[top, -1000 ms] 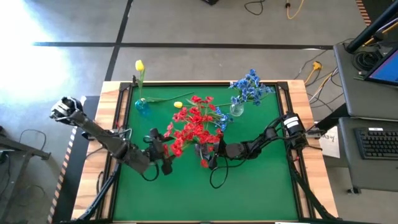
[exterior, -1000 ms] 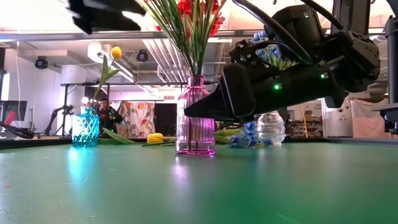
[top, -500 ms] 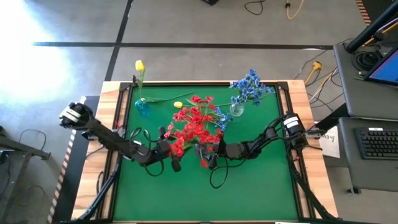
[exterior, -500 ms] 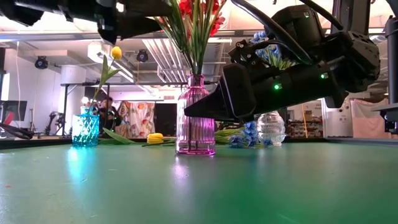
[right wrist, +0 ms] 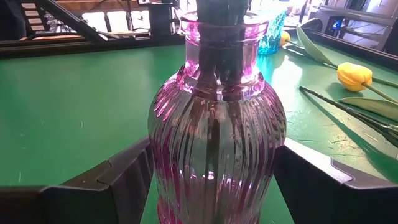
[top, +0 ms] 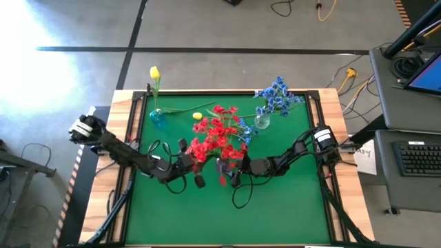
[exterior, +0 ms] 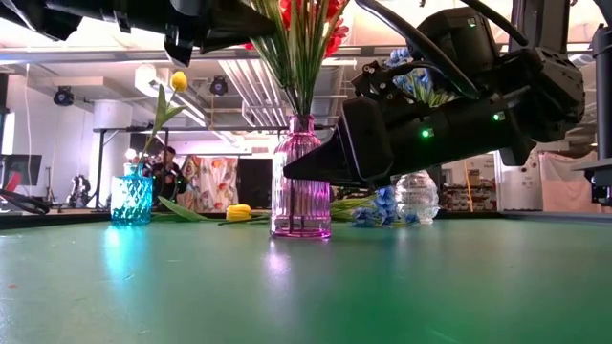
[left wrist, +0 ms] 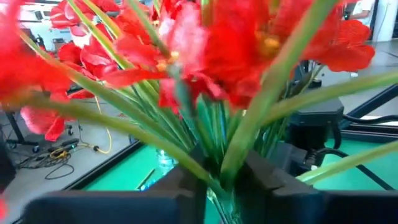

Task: Sort flowers into vase by color
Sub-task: Put the red flowers into the purple vase

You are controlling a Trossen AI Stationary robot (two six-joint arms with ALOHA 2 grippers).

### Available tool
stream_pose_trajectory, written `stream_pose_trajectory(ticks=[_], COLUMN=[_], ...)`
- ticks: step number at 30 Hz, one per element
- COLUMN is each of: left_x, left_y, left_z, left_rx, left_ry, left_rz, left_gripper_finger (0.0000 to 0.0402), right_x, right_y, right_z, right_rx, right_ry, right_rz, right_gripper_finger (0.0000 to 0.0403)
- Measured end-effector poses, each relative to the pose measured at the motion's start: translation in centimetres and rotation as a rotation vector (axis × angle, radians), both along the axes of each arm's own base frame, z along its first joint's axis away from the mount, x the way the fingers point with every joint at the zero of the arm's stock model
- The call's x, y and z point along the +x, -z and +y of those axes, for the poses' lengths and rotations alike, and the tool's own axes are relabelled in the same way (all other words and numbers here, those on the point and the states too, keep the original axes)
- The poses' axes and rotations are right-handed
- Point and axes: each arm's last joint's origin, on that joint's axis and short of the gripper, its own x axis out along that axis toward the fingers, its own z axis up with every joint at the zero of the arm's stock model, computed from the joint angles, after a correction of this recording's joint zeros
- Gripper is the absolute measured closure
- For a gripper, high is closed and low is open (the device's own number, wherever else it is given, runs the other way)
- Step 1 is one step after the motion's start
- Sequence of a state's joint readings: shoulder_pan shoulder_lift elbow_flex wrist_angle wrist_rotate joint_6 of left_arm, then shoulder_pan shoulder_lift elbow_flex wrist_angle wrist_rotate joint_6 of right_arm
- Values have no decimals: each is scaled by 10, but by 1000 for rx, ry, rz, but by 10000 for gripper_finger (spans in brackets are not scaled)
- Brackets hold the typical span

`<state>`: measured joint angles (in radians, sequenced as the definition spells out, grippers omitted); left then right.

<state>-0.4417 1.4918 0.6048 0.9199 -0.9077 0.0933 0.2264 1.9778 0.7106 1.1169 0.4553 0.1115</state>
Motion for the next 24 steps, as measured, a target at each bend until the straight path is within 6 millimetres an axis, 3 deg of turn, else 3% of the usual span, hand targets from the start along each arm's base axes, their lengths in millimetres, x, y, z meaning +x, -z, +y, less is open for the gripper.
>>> stream_pose_trajectory(ticks=[5,14,24], left_x=[1,8,9], left_y=[1,13,10], left_z=[3,0,-3], left_rx=[0,6,6], left_ry=[-9,-2,6], left_rz=[3,38,30], left_gripper_finger=[398,394,386], right_x=[0,0,0], right_y=[0,0,0], right_z=[0,0,0], right_rx=[0,-1,-1], right_ry=[0,0,1], right_rz=[0,2,2], right_gripper_finger=[119,119,119])
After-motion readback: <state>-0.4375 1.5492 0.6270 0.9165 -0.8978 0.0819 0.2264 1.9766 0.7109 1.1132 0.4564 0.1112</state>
